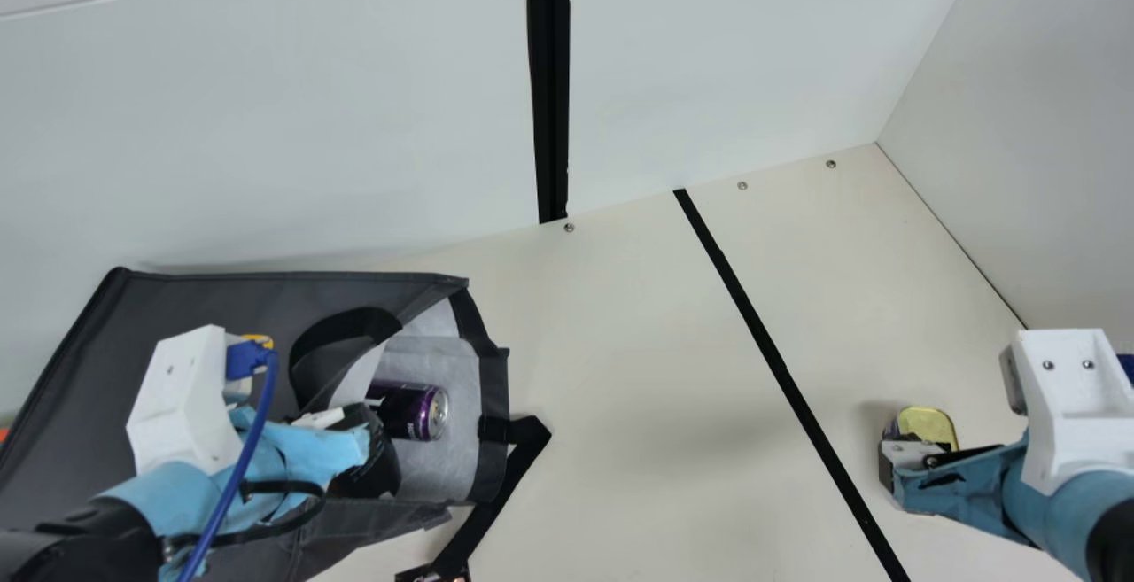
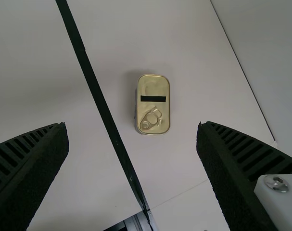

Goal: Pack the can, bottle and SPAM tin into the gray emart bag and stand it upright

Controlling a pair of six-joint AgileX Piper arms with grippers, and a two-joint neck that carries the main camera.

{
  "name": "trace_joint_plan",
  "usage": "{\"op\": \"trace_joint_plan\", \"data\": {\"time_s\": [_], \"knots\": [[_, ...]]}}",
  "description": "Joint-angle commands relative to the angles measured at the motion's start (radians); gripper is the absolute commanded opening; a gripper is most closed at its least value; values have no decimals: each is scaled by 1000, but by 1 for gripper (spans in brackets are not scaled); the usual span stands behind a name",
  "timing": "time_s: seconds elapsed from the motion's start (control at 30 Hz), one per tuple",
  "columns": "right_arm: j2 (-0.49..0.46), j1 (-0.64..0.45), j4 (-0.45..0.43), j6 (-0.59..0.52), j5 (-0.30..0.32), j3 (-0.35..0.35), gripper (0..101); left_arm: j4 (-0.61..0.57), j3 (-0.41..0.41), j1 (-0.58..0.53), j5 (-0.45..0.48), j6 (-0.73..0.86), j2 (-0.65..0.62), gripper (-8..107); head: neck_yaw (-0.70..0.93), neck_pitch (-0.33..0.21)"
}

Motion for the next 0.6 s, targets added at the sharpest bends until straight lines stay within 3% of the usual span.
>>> {"op": "trace_joint_plan", "data": {"time_s": [0.0,0.57], "knots": [[2,4,-2,7,1,5,95,0,0,0,0,0,0,-8,-2,-23],[23,4,1,33,1,52,95,0,0,0,0,0,0,-8,-2,-23]]}}
